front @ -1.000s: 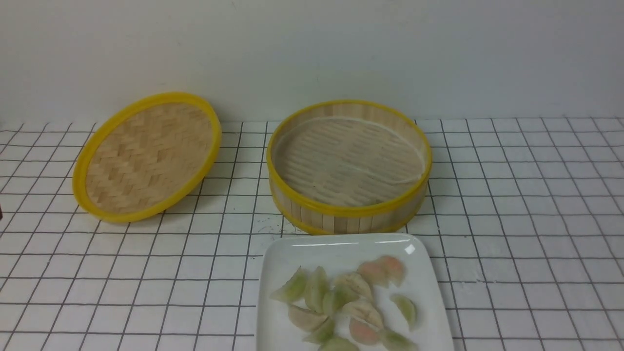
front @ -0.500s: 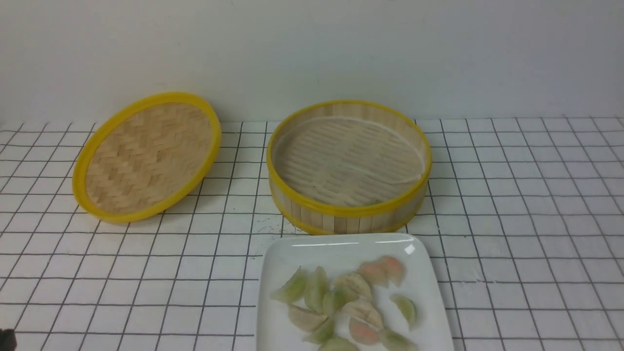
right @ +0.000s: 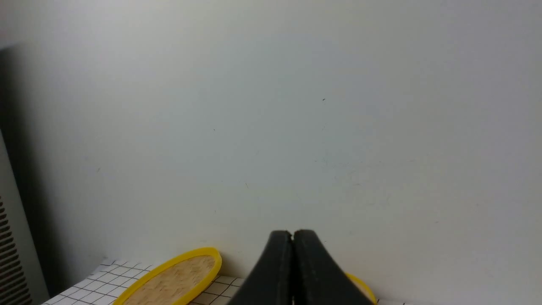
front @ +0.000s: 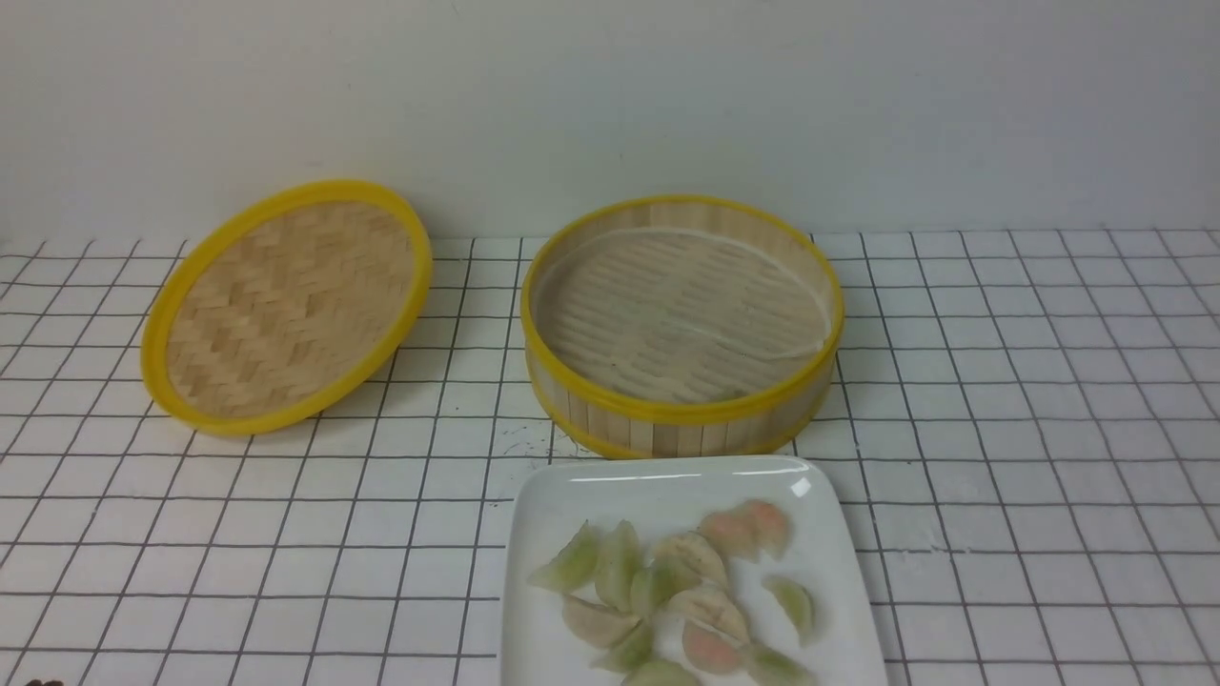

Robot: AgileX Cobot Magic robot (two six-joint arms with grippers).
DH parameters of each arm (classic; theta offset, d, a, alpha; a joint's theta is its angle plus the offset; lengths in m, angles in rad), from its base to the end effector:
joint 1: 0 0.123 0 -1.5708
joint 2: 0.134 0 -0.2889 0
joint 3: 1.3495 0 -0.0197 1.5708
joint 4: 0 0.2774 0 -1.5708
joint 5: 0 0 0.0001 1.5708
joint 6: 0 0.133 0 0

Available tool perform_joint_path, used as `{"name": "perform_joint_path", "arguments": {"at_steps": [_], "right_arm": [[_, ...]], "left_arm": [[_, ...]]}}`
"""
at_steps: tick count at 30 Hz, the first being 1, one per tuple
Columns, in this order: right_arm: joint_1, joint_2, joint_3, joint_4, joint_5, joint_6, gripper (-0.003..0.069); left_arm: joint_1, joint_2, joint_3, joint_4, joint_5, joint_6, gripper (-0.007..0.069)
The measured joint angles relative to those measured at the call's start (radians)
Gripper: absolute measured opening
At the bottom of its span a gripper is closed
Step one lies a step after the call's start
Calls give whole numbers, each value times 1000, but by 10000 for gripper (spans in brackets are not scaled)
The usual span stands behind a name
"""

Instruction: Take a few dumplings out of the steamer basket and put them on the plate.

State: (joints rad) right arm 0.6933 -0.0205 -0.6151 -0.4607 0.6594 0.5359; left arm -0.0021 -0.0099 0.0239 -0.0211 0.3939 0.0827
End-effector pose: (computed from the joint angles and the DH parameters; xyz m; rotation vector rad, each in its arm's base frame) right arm 0.0501 -0.0055 0.3687 -0.1637 1.4694 0.4961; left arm 0.1147 -0.0013 0.1567 0.0673 1.8903 0.0340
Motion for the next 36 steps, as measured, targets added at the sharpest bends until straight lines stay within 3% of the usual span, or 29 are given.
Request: {"name": "perform_joint_path", "arguments": {"at_steps": [20,22,28,36], "right_arm": [[0,0,0,42,0,-9,-10],[0,0,0,107,-4,-70,-10],[0,0,42,379,-126,-420,-10],[-6,0,136,443,-199,-520,-10]], "left_arm": [[0,0,1,0,-3,0,-6],[0,0,1,0,-3,0,-6],[0,0,1,0,-3,0,-6],[0,0,1,0,-3,0,-6]]}}
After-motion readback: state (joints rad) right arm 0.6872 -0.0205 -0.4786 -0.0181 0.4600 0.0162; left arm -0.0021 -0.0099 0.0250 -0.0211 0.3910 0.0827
